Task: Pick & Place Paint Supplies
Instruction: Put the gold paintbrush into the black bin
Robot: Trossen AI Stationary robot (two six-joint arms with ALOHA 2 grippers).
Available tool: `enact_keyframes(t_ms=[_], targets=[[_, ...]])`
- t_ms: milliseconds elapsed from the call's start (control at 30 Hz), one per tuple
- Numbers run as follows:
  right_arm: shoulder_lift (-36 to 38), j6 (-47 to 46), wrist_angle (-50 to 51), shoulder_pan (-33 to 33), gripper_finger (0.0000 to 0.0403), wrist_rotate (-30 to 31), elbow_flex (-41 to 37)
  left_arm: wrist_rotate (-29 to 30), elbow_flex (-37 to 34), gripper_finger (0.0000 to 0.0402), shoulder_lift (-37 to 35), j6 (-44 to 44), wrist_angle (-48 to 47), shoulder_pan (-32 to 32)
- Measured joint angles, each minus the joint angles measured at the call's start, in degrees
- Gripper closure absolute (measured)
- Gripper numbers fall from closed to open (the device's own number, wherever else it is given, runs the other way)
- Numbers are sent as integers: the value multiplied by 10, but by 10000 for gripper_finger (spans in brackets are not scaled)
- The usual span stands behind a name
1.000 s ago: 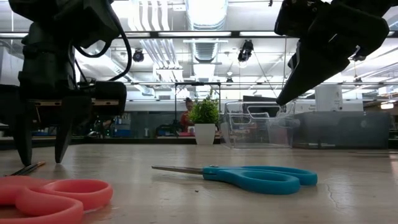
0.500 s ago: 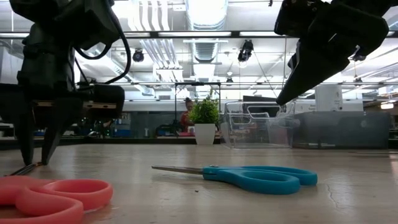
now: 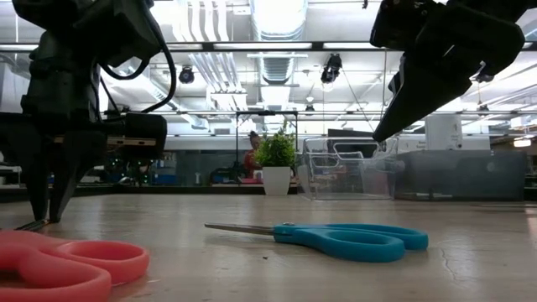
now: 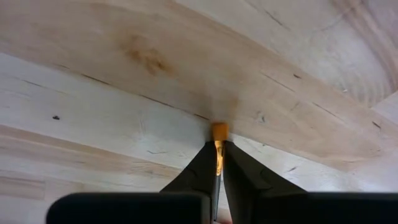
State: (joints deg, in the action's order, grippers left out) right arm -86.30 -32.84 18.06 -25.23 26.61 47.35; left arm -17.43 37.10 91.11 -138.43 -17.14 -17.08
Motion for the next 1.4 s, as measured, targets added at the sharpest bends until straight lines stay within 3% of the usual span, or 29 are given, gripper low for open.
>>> enact_keyframes(t_ms=[633, 900, 1200, 1400], targets=[[0, 0, 0, 0, 310, 0, 0, 6, 6, 376, -2, 56, 1, 35], [0, 0, 0, 0, 310, 0, 0, 100, 25, 376, -1, 103, 4, 45], [0, -2, -3, 0, 310, 0, 0, 251, 26, 377, 0, 178, 64, 47], [0, -2, -4, 0, 310, 0, 0, 258, 26, 376, 27, 229, 115, 56]])
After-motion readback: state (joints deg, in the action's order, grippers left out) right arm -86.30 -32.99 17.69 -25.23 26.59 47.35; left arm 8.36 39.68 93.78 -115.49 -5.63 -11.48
